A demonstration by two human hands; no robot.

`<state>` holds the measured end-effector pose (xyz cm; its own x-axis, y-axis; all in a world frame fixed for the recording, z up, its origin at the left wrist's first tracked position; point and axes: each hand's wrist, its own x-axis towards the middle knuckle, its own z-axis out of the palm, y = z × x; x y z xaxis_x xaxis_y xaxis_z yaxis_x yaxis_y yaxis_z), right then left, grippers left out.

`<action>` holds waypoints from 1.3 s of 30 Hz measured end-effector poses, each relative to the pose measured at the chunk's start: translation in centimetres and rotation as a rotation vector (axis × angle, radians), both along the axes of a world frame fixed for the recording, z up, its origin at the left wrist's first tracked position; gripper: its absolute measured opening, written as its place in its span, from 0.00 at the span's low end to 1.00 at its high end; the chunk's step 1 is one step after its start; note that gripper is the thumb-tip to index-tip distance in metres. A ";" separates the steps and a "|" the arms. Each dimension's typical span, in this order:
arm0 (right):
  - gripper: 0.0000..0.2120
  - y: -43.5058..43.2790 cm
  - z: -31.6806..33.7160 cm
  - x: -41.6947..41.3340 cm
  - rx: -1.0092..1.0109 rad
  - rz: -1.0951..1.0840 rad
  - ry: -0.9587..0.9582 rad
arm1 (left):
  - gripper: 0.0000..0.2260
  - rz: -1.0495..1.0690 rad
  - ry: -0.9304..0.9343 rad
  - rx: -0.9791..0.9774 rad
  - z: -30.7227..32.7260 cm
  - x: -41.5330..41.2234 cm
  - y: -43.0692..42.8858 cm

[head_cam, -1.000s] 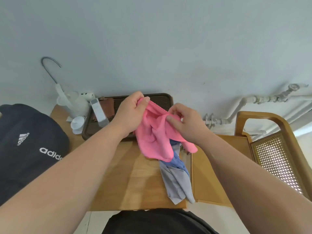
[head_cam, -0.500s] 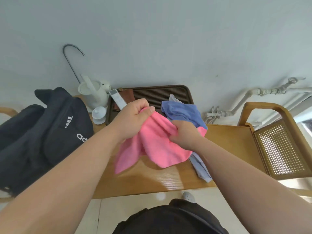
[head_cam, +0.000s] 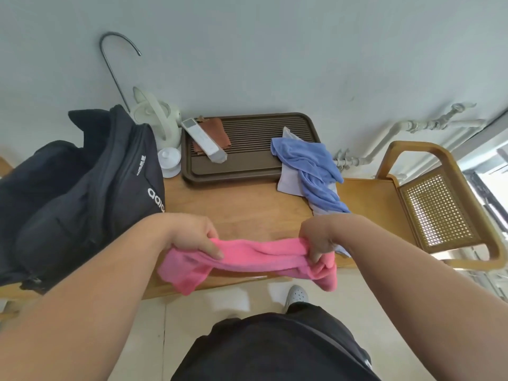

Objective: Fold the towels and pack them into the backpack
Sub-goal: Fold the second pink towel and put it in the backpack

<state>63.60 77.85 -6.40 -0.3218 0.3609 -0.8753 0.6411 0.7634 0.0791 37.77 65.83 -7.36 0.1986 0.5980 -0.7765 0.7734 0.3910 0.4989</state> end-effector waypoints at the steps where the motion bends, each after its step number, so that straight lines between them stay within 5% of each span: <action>1: 0.15 -0.1 0.1 -0.4 0.024 0.002 0.028 | 0.12 0.054 -0.071 -0.003 0.1 -0.2 -0.1; 6: 0.21 1.0 -1.2 0.8 0.028 -0.353 0.436 | 0.07 0.457 -0.486 -0.136 -0.9 -1.5 -0.8; 9: 0.10 1.1 -3.1 2.8 -0.101 -0.556 0.650 | 0.09 0.710 -0.467 -0.065 -3.0 -0.3 -1.3; 12: 0.12 1.5 -5.2 4.7 -0.157 -0.587 0.641 | 0.10 0.898 -0.361 0.050 -5.5 1.3 -1.7; 16: 0.12 2.6 -7.1 6.3 -0.166 -0.346 0.348 | 0.11 0.891 -0.257 0.056 -7.6 3.6 -1.4; 20: 0.16 3.8 -8.7 6.8 -0.220 -0.138 0.132 | 0.13 0.541 -0.029 -0.226 -8.7 4.4 -1.2; 23: 0.13 5.7 -9.2 6.6 -0.388 -0.165 0.042 | 0.15 0.506 0.023 -0.363 -10.1 4.3 -1.4; 26: 0.12 8.0 -8.7 6.1 -0.459 -0.232 0.134 | 0.19 0.508 0.200 -0.252 -11.6 3.9 -0.4; 32: 0.06 12.2 -11.1 3.7 -0.190 -0.319 0.467 | 0.14 0.723 0.477 0.197 -13.3 3.2 3.0; 39: 0.07 13.5 -13.0 2.0 0.003 -0.191 0.464 | 0.10 0.725 0.643 0.294 -14.0 2.6 5.7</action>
